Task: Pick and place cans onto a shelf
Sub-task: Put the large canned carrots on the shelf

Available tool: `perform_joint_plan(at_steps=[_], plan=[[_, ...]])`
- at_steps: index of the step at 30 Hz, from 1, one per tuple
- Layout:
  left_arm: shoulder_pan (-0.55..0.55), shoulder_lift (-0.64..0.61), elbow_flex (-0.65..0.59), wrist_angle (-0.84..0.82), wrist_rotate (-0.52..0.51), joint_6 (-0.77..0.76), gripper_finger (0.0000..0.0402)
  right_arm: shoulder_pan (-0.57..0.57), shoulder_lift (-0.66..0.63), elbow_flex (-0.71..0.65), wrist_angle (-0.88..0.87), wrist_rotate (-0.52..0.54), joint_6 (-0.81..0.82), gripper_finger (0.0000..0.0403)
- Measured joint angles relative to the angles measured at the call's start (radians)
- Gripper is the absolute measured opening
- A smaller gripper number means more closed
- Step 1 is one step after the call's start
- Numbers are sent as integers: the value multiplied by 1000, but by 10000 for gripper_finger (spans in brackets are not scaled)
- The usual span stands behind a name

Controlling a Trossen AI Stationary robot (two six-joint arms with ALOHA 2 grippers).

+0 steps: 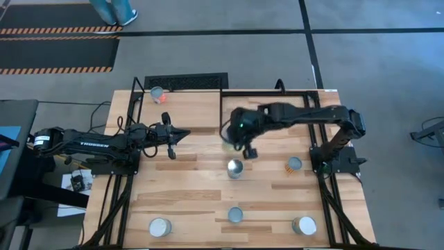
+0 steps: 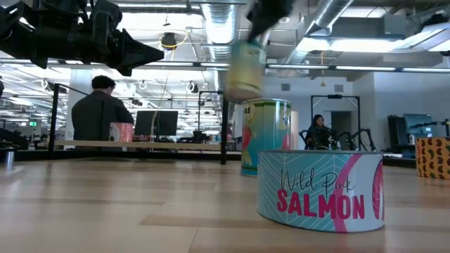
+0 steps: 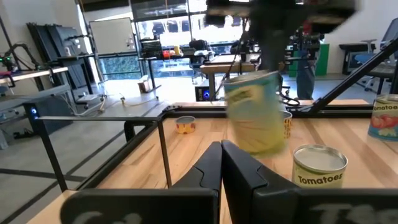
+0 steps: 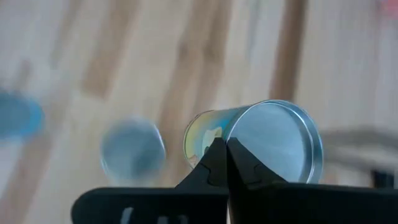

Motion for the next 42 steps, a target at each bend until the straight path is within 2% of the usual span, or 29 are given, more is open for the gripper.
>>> perform_joint_plan(at_steps=[9, 21, 30, 38, 42], plan=[[0, 0, 0, -1, 0, -5, 0, 62, 213, 10, 239, -6, 55, 5], [0, 0, 0, -10, 0, -4, 0, 54, 474, 228, 253, 46, -76, 4], [0, 0, 1, -25, -6, -2, 0, 31, 521, 275, 254, 58, -131, 23], [0, 0, 1, -29, -8, 8, 0, 26, 518, 275, 272, 58, -133, 79], [0, 0, 1, -29, -8, 8, 0, 39, 480, 296, 203, 61, -165, 98]])
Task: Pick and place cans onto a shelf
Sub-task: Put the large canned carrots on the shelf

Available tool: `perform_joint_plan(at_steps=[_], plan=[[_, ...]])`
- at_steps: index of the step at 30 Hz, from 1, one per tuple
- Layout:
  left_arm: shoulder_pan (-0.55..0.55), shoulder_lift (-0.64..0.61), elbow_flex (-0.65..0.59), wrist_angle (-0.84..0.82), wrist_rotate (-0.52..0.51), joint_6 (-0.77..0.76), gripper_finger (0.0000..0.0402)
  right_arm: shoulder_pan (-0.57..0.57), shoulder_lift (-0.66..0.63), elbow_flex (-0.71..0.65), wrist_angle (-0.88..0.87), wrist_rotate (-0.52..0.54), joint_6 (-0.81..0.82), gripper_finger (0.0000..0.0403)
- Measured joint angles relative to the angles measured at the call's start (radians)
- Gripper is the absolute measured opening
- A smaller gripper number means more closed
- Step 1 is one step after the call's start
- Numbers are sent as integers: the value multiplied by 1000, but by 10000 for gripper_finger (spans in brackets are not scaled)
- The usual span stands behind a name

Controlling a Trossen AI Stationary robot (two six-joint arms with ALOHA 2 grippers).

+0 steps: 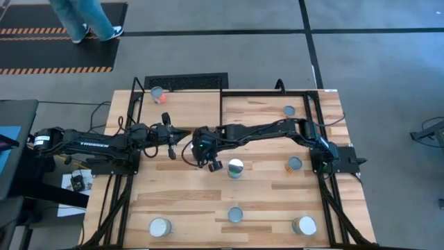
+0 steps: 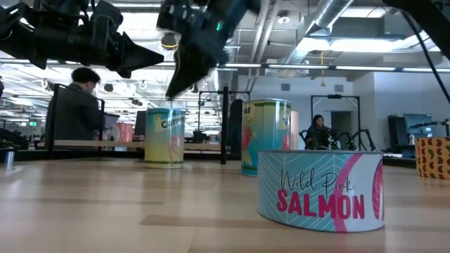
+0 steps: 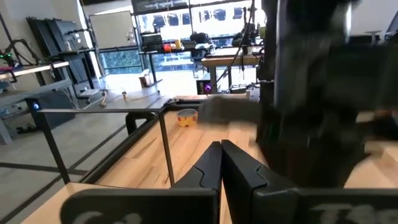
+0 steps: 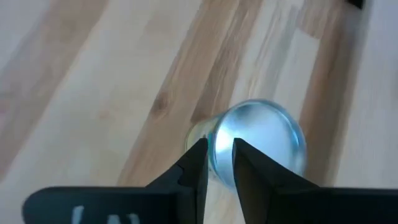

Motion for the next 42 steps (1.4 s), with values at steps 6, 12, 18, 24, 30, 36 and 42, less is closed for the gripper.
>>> perform_joint_plan(at_steps=[6, 12, 18, 24, 30, 36, 42], plan=[[0, 0, 0, -31, 25, 2, 0, 4, -138, 2, -125, -14, -5, 63], [0, 3, 1, -71, 142, 7, 0, -53, -340, -207, -127, -72, 19, 13], [-19, 27, 51, -143, 164, -2, 0, -94, -566, -631, 283, -81, 48, 6], [-42, 88, 127, -262, 100, -2, 0, -147, -758, -985, 663, -94, 106, 5], [-61, 163, 214, -378, 66, -11, 0, -229, -866, -1229, 1029, -173, 148, 5], [-83, 241, 318, -515, 57, -46, 0, -334, -911, -1357, 1188, -235, 178, 4], [-107, 279, 399, -634, 17, -64, 0, -439, -935, -1461, 1339, -333, 189, 6]])
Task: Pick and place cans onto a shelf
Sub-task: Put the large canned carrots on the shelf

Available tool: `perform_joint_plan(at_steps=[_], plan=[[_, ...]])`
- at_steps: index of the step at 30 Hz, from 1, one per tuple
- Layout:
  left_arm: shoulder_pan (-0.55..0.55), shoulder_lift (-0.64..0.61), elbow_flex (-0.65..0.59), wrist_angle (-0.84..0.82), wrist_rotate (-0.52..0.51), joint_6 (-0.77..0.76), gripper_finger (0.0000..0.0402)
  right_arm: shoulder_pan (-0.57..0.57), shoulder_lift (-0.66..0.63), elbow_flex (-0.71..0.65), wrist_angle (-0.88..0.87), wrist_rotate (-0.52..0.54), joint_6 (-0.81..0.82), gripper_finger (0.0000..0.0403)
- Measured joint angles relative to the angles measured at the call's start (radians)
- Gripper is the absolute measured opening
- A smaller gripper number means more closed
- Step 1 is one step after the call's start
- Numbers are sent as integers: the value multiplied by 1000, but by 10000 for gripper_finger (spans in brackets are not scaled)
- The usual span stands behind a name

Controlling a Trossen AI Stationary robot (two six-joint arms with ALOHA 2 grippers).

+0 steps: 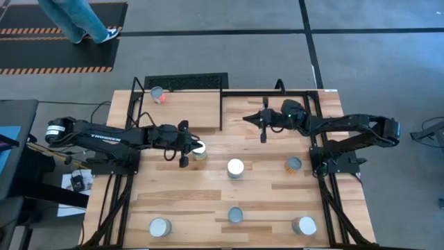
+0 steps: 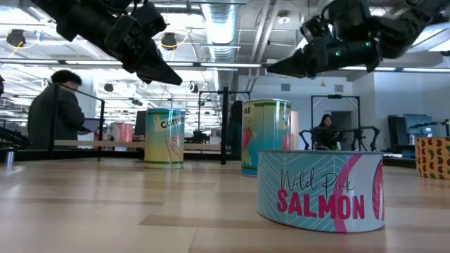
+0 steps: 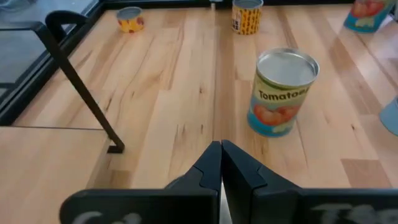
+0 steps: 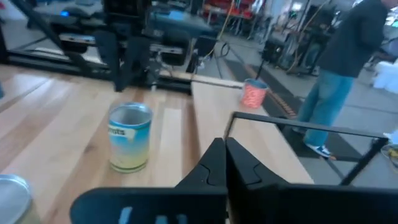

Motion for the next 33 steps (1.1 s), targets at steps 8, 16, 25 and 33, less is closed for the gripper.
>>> perform_joint_plan(at_steps=[8, 16, 25, 33], plan=[[-5, -1, 83, -153, -30, -74, 0, -111, 10, -157, 326, -142, 84, 8], [-25, -2, 91, -197, -70, -139, 0, -207, 10, -229, 438, -276, 175, 7], [-117, 25, 227, -448, -129, -209, 41, -219, 10, -239, 457, -271, 174, 14], [-177, 196, 278, -467, -185, -123, 86, -219, 10, -239, 457, -270, 167, 10]])
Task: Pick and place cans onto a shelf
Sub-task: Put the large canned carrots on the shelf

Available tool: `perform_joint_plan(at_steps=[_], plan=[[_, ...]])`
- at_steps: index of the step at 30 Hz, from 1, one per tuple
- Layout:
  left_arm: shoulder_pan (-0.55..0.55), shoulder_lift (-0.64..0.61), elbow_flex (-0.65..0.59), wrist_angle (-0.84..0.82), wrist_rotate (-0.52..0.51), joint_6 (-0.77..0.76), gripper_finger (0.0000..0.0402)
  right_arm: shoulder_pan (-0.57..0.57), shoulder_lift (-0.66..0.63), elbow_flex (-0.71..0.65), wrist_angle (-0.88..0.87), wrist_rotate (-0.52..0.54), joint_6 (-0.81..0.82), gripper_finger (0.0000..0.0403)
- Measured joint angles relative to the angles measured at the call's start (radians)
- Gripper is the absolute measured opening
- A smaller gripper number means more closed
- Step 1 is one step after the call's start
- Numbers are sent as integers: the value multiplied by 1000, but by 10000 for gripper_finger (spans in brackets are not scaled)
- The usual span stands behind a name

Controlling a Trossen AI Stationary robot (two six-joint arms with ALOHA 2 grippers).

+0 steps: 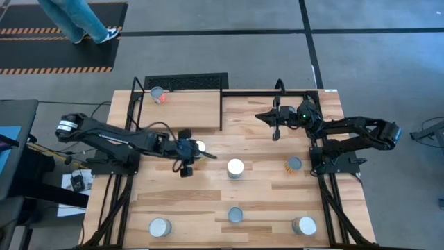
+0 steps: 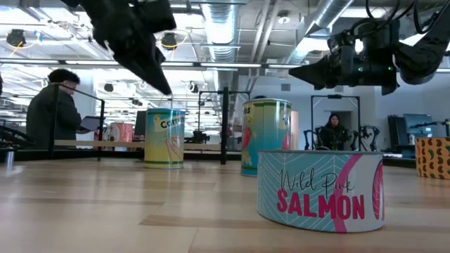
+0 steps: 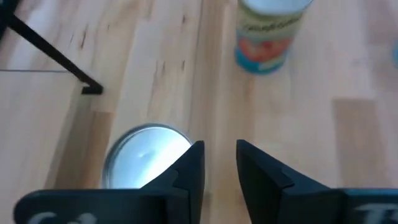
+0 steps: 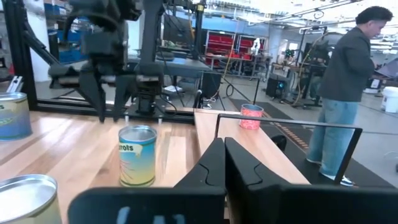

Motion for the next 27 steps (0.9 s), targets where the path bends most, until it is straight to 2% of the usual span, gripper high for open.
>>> perform_joint_plan(at_steps=[5, 14, 18, 22, 27], plan=[[-3, 107, 76, -69, -102, 9, 92, 0, 0, 0, -3, 3, 0, 15], [-1, 226, 173, -167, -105, -53, 91, 0, 0, 0, -3, 5, -1, 12], [0, 225, 175, -172, -107, -75, 71, 0, 0, 0, -4, 6, -1, 14], [0, 199, 173, -212, -93, -56, 15, 0, 0, 0, -6, 5, -2, 14], [13, 135, 171, -290, -118, 11, 2, -5, 0, 0, -10, 6, -2, 12]])
